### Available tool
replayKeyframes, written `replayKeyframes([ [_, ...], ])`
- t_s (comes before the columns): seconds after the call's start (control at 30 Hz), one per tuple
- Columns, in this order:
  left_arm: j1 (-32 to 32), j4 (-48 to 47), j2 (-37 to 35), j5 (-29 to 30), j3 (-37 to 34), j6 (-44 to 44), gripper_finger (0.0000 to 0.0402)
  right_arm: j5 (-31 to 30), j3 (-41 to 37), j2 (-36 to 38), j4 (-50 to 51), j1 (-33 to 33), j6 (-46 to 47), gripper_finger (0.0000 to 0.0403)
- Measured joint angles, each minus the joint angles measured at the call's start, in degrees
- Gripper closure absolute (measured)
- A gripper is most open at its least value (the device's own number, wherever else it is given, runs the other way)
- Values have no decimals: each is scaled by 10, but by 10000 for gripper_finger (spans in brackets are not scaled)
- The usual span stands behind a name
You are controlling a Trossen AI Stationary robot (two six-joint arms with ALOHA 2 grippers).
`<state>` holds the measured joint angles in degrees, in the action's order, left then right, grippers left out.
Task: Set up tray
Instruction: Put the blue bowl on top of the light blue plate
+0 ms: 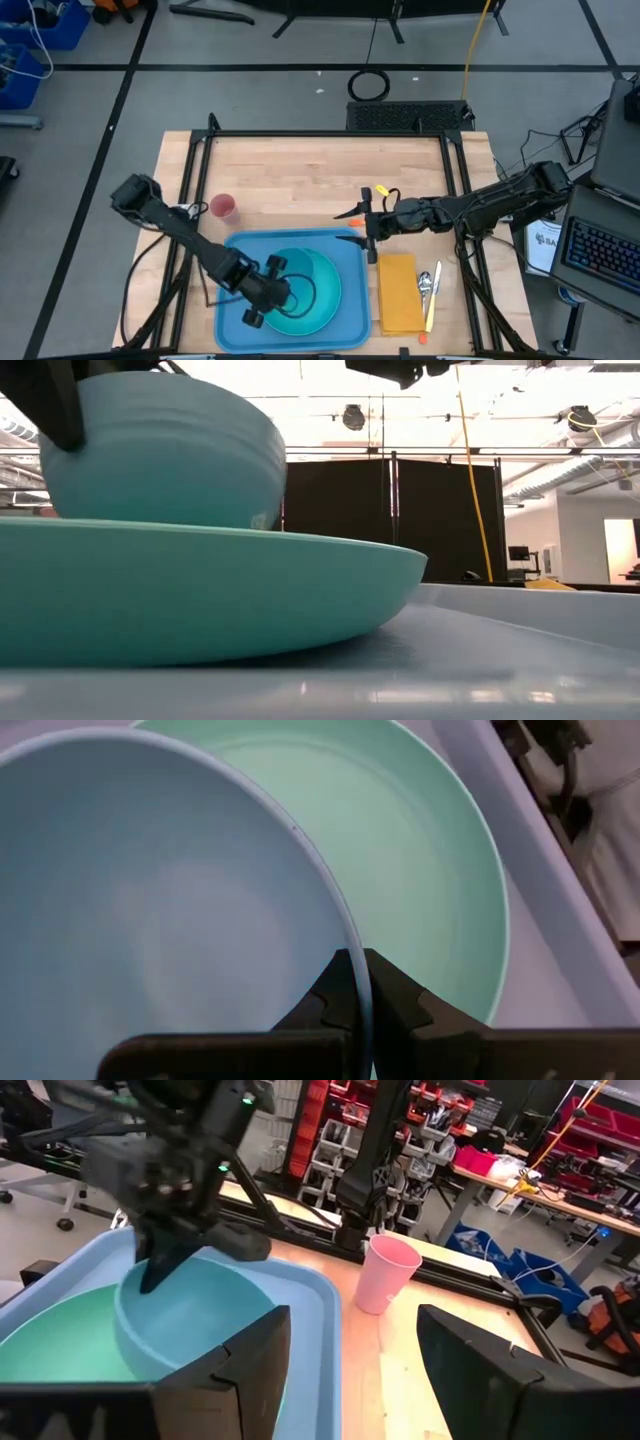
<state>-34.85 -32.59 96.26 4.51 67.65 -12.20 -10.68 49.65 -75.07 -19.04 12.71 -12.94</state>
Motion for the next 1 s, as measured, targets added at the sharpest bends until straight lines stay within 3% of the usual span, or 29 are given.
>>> replayKeyframes([
  [0.3, -3, -43, 65, 0, 63, 16, 395, 2, 0, 0, 5, 0, 3, 193],
  [1.0, -19, -18, 78, -16, 68, 26, 396, 2, 1, 0, 5, 0, 3, 193],
])
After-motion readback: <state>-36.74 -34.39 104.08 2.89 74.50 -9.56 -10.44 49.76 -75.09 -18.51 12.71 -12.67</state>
